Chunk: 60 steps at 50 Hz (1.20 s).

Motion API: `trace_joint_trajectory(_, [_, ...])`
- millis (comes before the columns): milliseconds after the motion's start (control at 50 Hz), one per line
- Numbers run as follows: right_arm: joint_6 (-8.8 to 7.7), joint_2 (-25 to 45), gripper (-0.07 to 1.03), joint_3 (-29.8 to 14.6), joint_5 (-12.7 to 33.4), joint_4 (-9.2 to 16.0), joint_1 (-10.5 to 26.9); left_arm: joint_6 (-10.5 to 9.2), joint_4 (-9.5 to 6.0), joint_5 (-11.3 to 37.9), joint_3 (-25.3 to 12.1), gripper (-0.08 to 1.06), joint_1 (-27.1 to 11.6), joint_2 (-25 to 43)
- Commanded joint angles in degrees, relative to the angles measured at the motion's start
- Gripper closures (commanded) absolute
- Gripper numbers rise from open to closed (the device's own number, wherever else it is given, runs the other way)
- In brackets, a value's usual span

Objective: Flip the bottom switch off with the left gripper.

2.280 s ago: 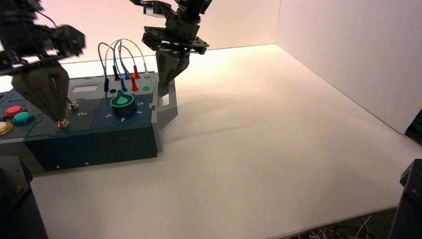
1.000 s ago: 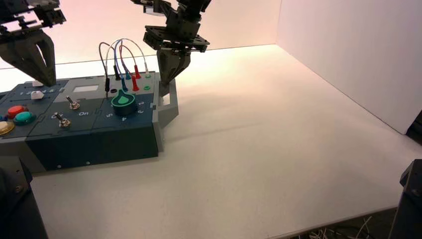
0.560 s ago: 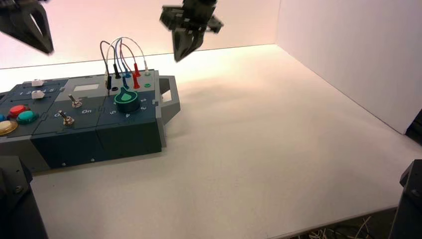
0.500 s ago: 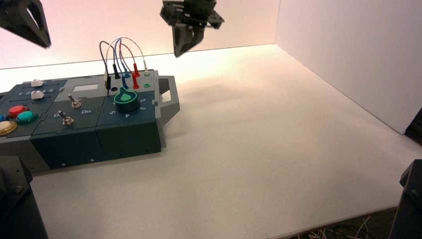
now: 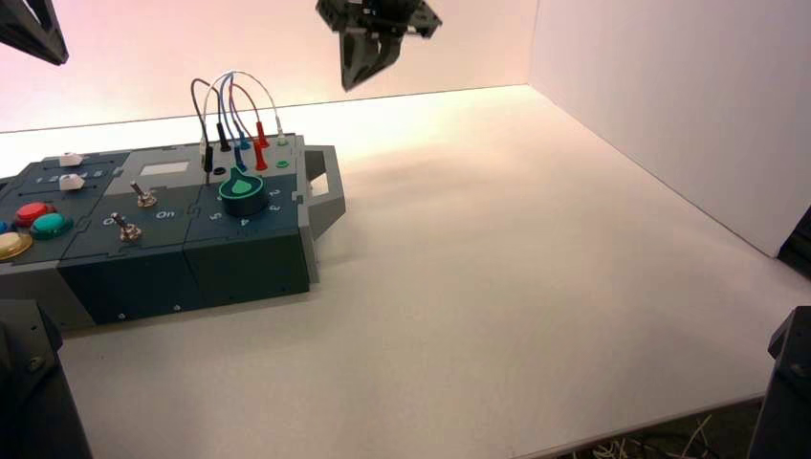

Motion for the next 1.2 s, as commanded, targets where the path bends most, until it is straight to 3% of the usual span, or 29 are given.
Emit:
trace_joint_trajectory(20, [-0.26, -5.10, 0.98, 0.53, -3.08, -0.70, 0.00, 0.18, 0.00, -1.05, -0.70, 1.01, 0.26, -0.26])
trace_joint_trajectory(180, [-0.18, -8.53, 0.98, 4.13, -8.09, -0.97, 0.00, 0.70, 0.00, -1.76, -0.62, 1.01, 0.35, -0.62])
trace_joint_trajectory(480, [0.00, -10.99, 0.98, 8.79, -11.16, -1.32, -0.18, 0.79, 0.00, -1.76, -0.35, 1.01, 0.35, -1.58])
trace_joint_trajectory(1200, [0.18, -14.15, 0.98, 9.67, -11.25, -1.32, -0.35, 0.70, -0.09, -2.11, 0.09, 1.01, 0.35, -1.93])
